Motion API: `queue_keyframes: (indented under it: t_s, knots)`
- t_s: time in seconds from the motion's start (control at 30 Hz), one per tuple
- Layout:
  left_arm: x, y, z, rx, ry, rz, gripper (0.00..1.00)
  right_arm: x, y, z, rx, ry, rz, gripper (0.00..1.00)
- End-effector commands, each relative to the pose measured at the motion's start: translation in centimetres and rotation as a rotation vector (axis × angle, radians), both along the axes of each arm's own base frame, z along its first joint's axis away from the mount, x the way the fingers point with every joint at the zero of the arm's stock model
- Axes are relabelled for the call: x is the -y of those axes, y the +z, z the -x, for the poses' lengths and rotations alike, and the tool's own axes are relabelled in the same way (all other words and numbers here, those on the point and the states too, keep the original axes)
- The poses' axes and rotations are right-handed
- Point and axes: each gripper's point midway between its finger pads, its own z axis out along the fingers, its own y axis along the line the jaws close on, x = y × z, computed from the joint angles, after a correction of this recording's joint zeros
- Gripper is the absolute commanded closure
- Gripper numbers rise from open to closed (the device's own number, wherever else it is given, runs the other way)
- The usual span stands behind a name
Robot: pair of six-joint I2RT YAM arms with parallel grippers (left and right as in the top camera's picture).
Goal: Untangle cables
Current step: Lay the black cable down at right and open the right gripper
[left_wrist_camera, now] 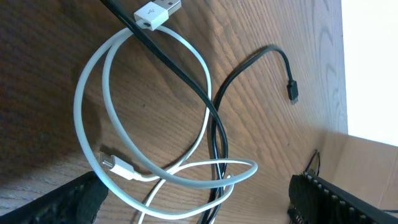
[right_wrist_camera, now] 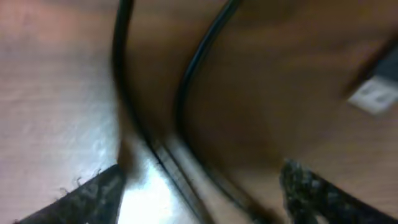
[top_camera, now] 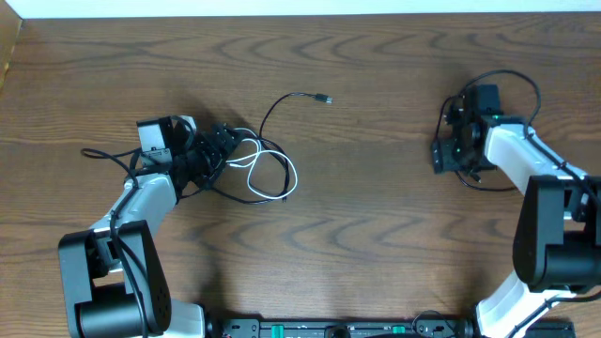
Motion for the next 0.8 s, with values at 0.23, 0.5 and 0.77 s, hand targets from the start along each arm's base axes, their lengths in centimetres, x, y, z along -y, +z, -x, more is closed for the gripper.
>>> queue_keyframes:
  t_s: [0.23,0.5,0.77]
  knots:
    - [-0.5,0.4,-0.5,0.035,-0.017,-0.038,0.02,6.5,-2.2,0.0,0.058,-0.149,-0.003,0.99]
    - [-0.8,0.2,-0.5,0.030,-0.005,-0.060,0.02,7.9,-0.5,-3.4,0.249,-0.182,-0.173,0.98]
    - [-0.9,1.3,-1.0,0.091,-0.029,-0.085,0.02,8.3,2.4,-5.1,0.285,-0.185,-0.170,0.15]
